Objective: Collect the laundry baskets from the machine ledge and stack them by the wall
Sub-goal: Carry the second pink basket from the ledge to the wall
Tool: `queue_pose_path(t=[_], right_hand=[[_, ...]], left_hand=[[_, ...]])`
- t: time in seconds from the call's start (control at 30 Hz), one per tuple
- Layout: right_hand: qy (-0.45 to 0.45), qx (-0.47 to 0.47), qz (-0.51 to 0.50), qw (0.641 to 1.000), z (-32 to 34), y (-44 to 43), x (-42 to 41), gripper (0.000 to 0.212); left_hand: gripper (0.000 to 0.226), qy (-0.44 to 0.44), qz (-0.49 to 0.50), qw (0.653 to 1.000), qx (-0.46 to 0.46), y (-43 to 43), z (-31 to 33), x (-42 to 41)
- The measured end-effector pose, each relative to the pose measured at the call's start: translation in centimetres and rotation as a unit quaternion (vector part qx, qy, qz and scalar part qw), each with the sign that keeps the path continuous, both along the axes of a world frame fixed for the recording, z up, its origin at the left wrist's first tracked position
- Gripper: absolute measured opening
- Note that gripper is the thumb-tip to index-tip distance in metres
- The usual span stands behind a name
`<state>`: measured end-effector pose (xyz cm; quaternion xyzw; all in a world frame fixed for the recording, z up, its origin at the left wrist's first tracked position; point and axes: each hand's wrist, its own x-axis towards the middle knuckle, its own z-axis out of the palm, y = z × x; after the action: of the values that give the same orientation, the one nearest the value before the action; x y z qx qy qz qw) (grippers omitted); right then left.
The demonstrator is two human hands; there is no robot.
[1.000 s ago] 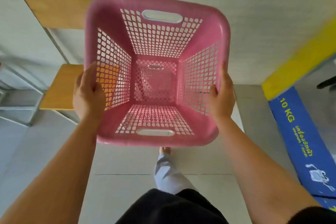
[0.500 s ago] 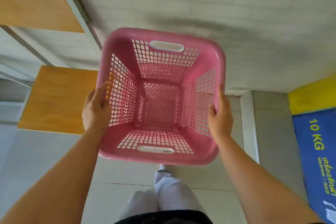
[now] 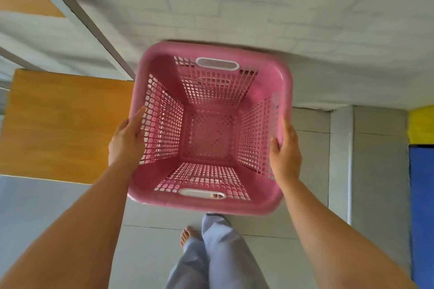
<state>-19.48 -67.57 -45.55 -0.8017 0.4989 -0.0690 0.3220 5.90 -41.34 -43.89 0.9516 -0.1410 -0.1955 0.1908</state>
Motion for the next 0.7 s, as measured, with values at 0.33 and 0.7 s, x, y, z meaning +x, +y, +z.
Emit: queue_pose_path(t=[0.33, 0.7], right_hand=[[0.253, 0.057, 0.171, 0.950, -5.4, 0.8, -0.1, 0.080], [0.310, -0.027, 0.213, 0.926, -1.2, 3.8, -1.5, 0.066]], left_hand=[[0.070, 0.156, -0.024, 0.977, 0.147, -0.8, -5.7, -0.2], [0.066, 0.187, -0.065, 0.966, 0.168, -0.2, -3.6, -5.0]])
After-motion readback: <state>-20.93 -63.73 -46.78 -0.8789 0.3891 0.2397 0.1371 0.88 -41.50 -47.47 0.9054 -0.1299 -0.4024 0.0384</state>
